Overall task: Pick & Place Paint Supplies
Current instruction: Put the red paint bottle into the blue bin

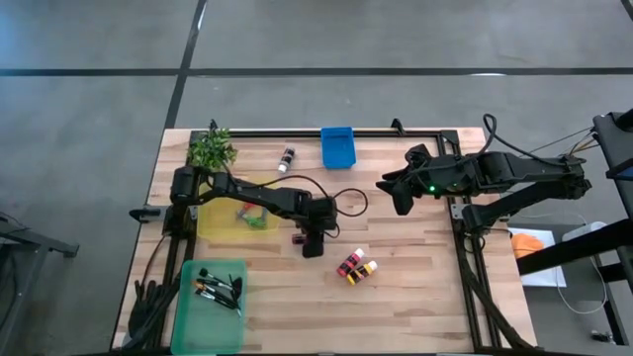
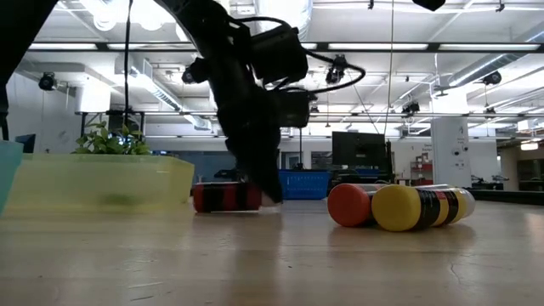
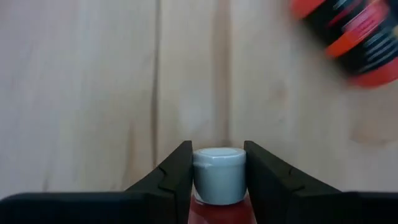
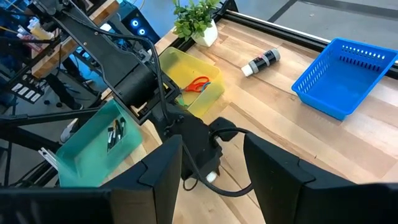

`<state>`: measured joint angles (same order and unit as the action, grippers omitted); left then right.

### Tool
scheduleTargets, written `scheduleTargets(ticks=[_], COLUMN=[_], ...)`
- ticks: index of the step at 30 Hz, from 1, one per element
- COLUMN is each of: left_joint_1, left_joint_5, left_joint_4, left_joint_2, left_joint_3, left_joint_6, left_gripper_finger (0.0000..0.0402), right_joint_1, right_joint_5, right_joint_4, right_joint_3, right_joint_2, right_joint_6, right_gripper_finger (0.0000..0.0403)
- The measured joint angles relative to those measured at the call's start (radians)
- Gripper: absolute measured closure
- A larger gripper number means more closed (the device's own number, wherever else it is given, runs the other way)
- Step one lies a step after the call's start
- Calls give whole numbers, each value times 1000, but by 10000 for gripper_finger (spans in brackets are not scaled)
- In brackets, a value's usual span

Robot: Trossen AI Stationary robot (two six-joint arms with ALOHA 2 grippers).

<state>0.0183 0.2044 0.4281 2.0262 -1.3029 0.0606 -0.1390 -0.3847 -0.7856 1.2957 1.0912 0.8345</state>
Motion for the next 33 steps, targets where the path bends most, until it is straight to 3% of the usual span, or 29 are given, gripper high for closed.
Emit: scheduleTargets(ticks=[5, 9, 15, 24, 27, 33], left_joint_1=[-2, -2, 2, 64, 72, 72], left_joint_5=[33, 42, 61, 49, 46, 13], left_joint_4=[-136, -336, -772, -1509, -1595, -1601], left_joint_2=[-30, -67, -60, 25, 60, 99], left_joint_3=[0, 0, 14, 230, 268, 293], left_joint_6=[-1, -31, -45, 175, 174, 125], left_gripper_finger=[280, 280, 280, 280, 280, 280], right_joint_1=[0, 0, 0, 0, 0, 0], right_joint_5=[0, 0, 8, 63, 86, 97], right_joint_4=[0, 0, -2, -3, -2, -1], right_joint_3=[0, 0, 0, 0, 0, 0], right_joint_2=[-1, -5, -5, -5, -5, -5], right_joint_6=[4, 15, 30, 30, 23, 15], right_gripper_finger=[232, 232, 232, 232, 232, 232])
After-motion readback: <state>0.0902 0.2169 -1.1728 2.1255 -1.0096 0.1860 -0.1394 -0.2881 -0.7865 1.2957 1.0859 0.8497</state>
